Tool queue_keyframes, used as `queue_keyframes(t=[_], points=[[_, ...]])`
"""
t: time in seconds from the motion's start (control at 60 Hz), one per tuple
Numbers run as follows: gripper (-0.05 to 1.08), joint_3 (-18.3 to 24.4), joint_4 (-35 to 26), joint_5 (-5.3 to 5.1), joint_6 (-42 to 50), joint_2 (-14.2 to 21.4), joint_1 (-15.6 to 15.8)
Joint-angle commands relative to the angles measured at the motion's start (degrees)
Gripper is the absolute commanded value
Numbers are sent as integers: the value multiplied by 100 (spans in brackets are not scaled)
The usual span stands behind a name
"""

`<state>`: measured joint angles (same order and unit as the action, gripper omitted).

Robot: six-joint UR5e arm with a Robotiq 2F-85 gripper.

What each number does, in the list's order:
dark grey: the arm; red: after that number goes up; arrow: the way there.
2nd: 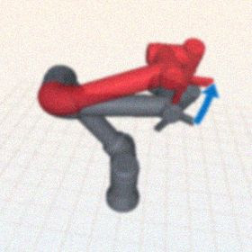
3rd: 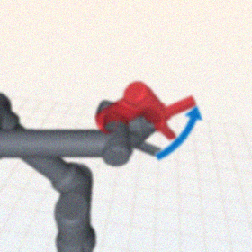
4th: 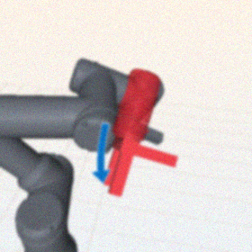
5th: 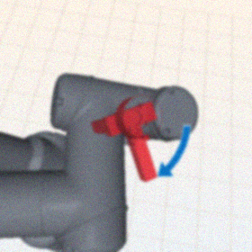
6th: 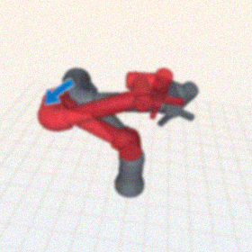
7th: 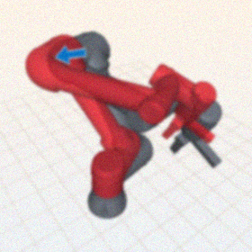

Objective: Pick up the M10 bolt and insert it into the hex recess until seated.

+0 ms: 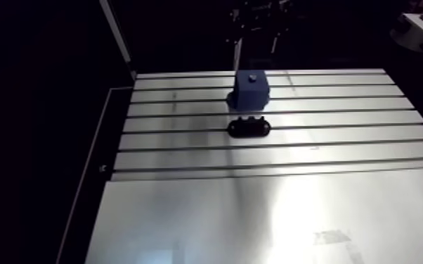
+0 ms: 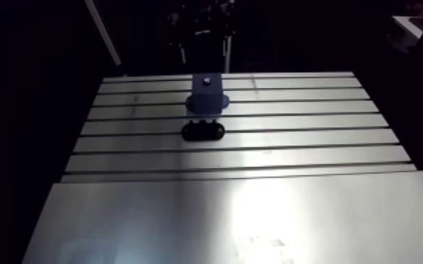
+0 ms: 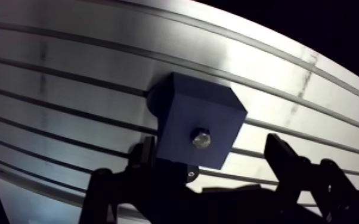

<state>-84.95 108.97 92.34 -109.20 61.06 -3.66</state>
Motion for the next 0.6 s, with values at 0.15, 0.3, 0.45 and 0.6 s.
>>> queue_keyframes(t=[0.15, 0.3, 0.45, 0.6], points=[[2, 411, -890, 25, 1100, -1, 85], [35, 487, -1094, 26, 1247, 12, 76], [94, 492, -1066, 6, 1268, 16, 43], [103, 461, -1067, 33, 1231, -27, 24]])
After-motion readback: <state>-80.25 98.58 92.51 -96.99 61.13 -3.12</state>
